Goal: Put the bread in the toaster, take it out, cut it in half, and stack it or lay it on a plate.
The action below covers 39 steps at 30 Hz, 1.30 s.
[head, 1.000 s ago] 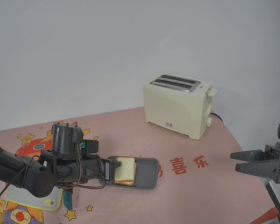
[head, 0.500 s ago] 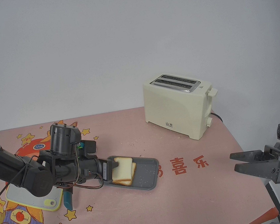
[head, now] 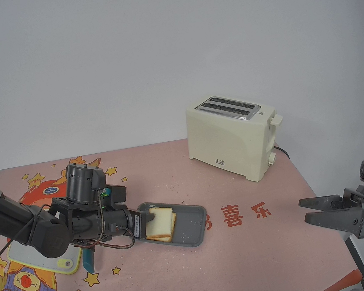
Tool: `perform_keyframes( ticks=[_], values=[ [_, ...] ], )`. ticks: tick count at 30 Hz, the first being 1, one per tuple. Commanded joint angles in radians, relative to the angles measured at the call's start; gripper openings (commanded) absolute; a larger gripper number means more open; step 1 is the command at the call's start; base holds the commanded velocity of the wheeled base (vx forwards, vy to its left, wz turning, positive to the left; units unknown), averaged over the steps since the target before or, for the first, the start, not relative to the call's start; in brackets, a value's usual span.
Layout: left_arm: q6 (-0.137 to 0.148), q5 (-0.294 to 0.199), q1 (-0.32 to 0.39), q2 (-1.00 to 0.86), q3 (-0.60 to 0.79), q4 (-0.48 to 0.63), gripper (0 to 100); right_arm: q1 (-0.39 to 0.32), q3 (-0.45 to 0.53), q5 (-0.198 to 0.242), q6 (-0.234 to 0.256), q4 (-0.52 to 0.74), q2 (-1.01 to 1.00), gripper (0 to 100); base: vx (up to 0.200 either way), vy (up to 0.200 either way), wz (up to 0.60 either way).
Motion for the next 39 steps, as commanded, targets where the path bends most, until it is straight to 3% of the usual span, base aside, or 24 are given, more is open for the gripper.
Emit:
perform_keyframes(
  ticks=[1, 11, 28, 39],
  values=[
    [-0.001, 0.000, -0.005, -0.007, 0.003, -0.001, 100, 0.002, 0.002, 0.001, 0.000, 0.001, 0.003, 100, 0.000, 0.000, 0.00],
    [-0.001, 0.000, -0.016, -0.016, 0.008, -0.002, 100, 0.002, 0.002, 0.001, 0.000, 0.001, 0.003, 100, 0.000, 0.000, 0.00],
    [-0.006, 0.004, -0.036, -0.020, 0.034, -0.119, 100, 0.002, 0.002, 0.001, 0.000, 0.001, 0.003, 100, 0.000, 0.000, 0.00],
    [-0.006, 0.010, -0.036, -0.271, 0.066, -0.144, 100, 0.002, 0.002, 0.001, 0.000, 0.001, 0.003, 100, 0.000, 0.000, 0.00]
  ],
)
